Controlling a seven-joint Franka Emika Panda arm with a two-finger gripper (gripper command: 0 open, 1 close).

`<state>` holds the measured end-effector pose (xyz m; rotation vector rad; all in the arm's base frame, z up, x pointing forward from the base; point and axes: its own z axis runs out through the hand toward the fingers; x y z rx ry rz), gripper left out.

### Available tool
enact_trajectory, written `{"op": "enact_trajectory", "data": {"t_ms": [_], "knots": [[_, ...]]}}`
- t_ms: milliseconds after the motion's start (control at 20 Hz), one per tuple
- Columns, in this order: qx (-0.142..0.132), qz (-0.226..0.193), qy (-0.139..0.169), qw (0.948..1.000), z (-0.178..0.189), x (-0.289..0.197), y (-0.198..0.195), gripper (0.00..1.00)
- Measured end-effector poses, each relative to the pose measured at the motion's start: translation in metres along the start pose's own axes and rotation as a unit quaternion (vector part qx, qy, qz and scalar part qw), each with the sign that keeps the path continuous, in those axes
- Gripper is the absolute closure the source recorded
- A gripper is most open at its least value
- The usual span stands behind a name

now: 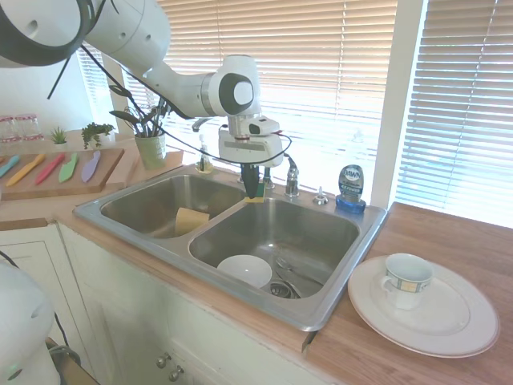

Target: Turn on the faucet

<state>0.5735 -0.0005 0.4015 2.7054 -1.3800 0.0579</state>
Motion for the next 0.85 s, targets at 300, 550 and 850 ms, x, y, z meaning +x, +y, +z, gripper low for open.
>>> {"op": "enact_trajectory", "data": {"t_ms": [300, 550, 850], "knots": [[0.003, -0.009, -0.010, 0.9999, 0.002, -0.050, 0.053, 0.00], [0.008, -0.007, -0.011, 0.9999, 0.007, -0.080, 0.088, 0.00], [0.010, -0.003, -0.013, 0.9999, 0.011, -0.091, 0.102, 0.00]]}}
